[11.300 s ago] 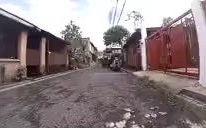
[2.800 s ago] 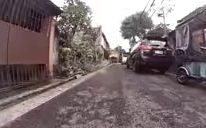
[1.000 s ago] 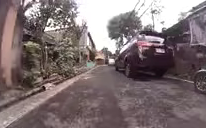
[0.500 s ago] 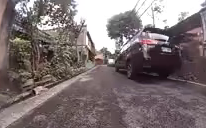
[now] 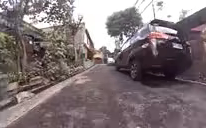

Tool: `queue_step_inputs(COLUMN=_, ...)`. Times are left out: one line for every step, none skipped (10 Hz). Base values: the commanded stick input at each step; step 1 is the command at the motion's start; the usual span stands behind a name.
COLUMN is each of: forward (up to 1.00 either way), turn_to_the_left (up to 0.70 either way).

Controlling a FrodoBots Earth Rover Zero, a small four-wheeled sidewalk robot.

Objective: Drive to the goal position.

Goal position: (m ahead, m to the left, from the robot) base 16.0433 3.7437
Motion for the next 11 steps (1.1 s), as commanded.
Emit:
queue_step_inputs(forward=1.00, turn_to_the_left=0.00)
queue_step_inputs(forward=1.00, turn_to_the_left=0.00)
queue_step_inputs(forward=1.00, turn_to_the_left=0.00)
queue_step_inputs(forward=1.00, turn_to_the_left=0.00)
queue_step_inputs(forward=1.00, turn_to_the_left=0.00)
queue_step_inputs(forward=1.00, turn_to_the_left=0.00)
queue_step_inputs(forward=1.00, turn_to_the_left=0.00)
queue_step_inputs(forward=1.00, turn_to_the_left=0.00)
queue_step_inputs(forward=1.00, turn_to_the_left=0.00)
queue_step_inputs(forward=1.00, turn_to_the_left=0.00)
queue_step_inputs(forward=1.00, turn_to_the_left=0.00)
